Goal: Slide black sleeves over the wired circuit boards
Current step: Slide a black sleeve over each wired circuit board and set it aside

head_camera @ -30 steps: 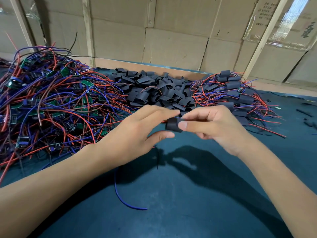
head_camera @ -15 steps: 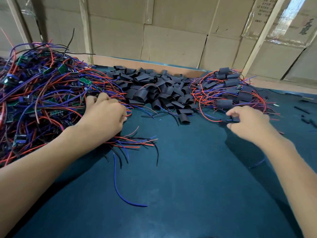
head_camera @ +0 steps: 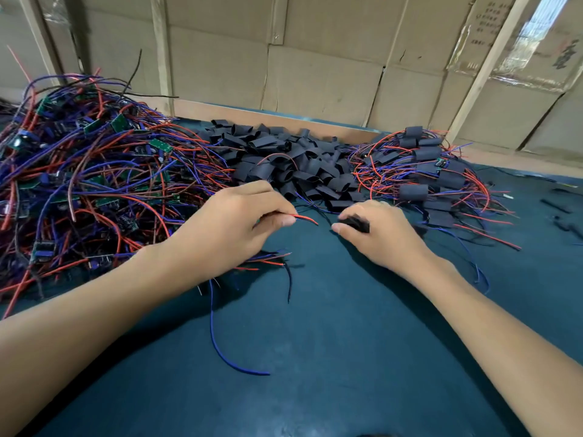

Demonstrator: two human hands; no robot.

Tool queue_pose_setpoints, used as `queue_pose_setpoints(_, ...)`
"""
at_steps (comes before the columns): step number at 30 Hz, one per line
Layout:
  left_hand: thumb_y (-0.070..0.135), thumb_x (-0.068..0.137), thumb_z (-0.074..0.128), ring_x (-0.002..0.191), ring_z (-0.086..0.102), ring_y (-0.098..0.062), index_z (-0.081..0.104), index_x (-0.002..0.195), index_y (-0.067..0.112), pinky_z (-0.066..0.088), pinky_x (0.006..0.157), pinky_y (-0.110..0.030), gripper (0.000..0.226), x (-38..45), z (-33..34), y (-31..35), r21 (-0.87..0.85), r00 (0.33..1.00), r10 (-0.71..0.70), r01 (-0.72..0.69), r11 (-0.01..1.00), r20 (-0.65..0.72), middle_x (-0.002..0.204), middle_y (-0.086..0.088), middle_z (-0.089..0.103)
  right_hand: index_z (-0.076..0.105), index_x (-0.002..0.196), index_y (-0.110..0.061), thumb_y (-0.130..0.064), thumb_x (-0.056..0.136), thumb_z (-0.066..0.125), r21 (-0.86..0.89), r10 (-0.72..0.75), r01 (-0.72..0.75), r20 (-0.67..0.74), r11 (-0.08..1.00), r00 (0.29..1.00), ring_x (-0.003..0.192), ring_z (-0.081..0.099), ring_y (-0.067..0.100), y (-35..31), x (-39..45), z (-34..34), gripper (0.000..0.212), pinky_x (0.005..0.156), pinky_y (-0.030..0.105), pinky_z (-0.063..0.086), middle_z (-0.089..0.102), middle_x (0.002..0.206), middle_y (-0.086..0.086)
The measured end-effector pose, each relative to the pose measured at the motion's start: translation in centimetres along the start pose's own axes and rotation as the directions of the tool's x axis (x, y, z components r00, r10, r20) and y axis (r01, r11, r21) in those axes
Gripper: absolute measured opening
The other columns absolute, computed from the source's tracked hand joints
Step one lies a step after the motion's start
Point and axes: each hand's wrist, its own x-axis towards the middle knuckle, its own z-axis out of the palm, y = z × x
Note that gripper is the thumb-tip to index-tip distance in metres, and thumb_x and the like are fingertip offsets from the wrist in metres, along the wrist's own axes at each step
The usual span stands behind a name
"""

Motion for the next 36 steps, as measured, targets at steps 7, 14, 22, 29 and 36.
queue_pose_setpoints(7, 0.025, 0.096, 0.067, 0.073, 0.058, -0.009, 0.074, 0.104, 0.029, 0.041, 0.067, -0.017, 0.012, 0.0, 0.2, 2.2, -0.368, 0.968, -0.196, 0.127, 0.921, -0.157, 0.084, 0.017, 0.064, 0.071, 0.112, -0.031, -0.008, 0.083, 0.082, 0.574, 0.095, -0.006, -0.125, 0.819, 0.988, 0.101, 0.065, -0.009, -1.0, -1.8, -2.8, 0.039, 0.095, 0.012, 0.045, 0.072, 0.112, -0.021)
queue_pose_setpoints(14, 0.029, 0.097, 0.066, 0.068, 0.05, -0.002, 0.075, 0.096, 0.025, 0.034, 0.068, -0.01, 0.011, 0.0, 0.7, 2.7, -0.452, 0.936, -0.315, 0.215, 0.866, -0.158, 0.078, 0.011, 0.058, 0.073, 0.102, -0.011, 0.009, 0.076, 0.076, 0.885, -0.086, 0.212, -0.193, 0.415, 0.977, 0.073, 0.075, 0.029, -4.7, -3.0, -5.9, 0.032, 0.07, 0.033, 0.06, 0.078, 0.087, 0.009)
queue_pose_setpoints(22, 0.03, 0.097, 0.064, 0.068, 0.05, -0.009, 0.073, 0.096, 0.027, 0.038, 0.065, -0.018, 0.009, -0.2, 0.9, 2.8, -0.448, 0.94, -0.288, 0.181, 0.875, -0.185, 0.081, 0.007, 0.06, 0.075, 0.093, -0.005, 0.005, 0.08, 0.068, 0.934, -0.149, 0.078, -0.026, 0.349, 0.988, 0.066, 0.072, 0.03, -5.1, -3.2, -4.0, 0.018, 0.063, 0.035, 0.059, 0.075, 0.085, 0.018)
queue_pose_setpoints(29, 0.027, 0.098, 0.063, 0.068, 0.051, -0.003, 0.07, 0.1, 0.03, 0.036, 0.065, -0.014, 0.008, -0.3, 0.4, 3.3, -0.422, 0.921, -0.241, 0.096, 0.902, -0.305, 0.08, 0.015, 0.059, 0.077, 0.084, -0.003, 0.007, 0.079, 0.065, 0.978, -0.126, -0.087, 0.112, 0.191, 0.986, 0.062, 0.069, 0.03, -5.5, -3.0, -3.9, 0.016, 0.063, 0.038, 0.058, 0.072, 0.082, 0.02)
queue_pose_setpoints(36, 0.017, 0.099, 0.065, 0.077, 0.052, -0.002, 0.075, 0.105, 0.013, 0.038, 0.072, -0.015, 0.012, -0.4, 0.5, 3.0, -0.166, 0.94, -0.024, -0.035, 0.985, -0.34, 0.084, 0.007, 0.057, 0.077, 0.086, -0.004, 0.003, 0.081, 0.067, 0.982, -0.184, -0.104, 0.132, 0.155, 0.974, 0.057, 0.066, 0.028, -6.2, -3.3, -4.2, 0.013, 0.061, 0.038, 0.057, 0.072, 0.08, 0.018)
